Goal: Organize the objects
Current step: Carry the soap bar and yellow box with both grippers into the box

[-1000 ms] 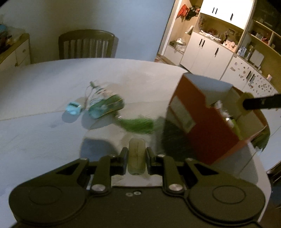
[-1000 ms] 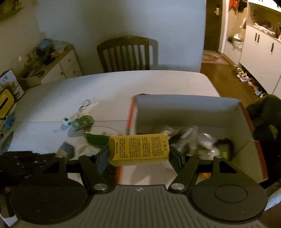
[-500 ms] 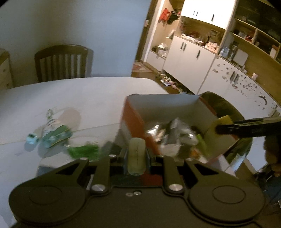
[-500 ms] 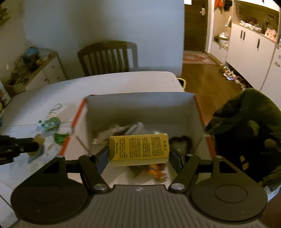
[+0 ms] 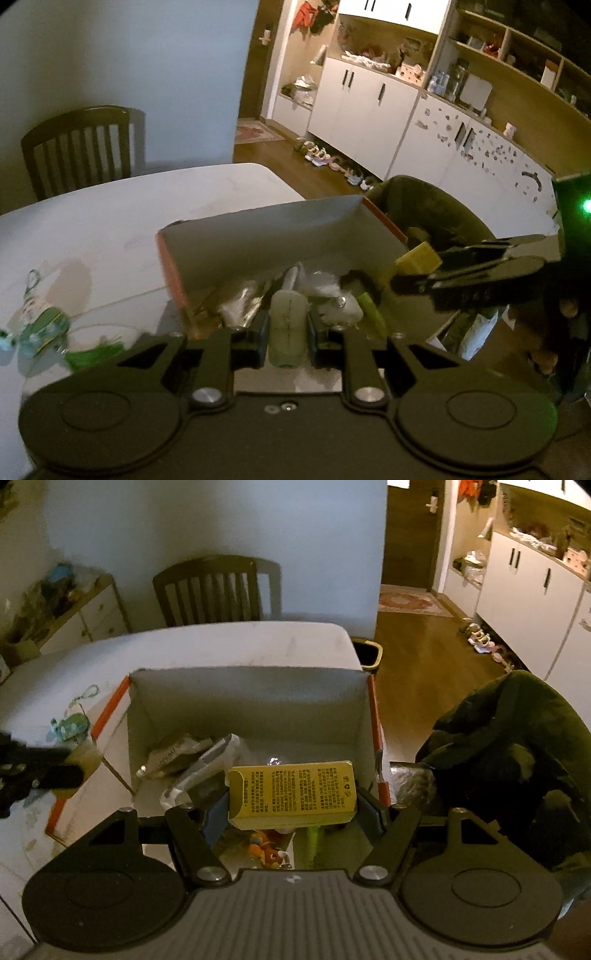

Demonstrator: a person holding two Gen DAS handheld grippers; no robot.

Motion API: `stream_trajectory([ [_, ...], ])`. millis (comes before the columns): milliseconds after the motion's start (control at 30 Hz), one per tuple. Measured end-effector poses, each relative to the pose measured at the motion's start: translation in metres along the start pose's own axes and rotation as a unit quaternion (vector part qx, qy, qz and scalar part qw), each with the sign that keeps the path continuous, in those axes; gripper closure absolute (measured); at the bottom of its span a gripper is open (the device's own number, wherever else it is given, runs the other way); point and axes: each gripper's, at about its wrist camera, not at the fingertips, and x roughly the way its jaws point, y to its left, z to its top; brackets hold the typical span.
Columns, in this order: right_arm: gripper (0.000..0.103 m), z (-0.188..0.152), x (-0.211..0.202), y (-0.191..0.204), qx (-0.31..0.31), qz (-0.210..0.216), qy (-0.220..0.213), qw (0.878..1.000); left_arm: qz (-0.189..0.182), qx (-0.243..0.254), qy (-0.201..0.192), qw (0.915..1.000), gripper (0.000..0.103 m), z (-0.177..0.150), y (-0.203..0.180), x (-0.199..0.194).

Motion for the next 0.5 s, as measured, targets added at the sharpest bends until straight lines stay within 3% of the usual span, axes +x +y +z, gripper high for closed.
stream_trajectory([
  [300, 0.032, -0.004, 0.03, 0.009, -0.058, -0.01, 0.019, 0.998, 0.027, 0.01, 0.029, 0.9992, 0.084, 0.025, -0.005, 0.055],
  [500, 0.032, -0.004, 0.05, 0.012, -0.086, 0.012, 0.055, 0.995, 0.039, -0.016, 0.054, 0.9976, 0.084, 0.032, 0.002, 0.085],
])
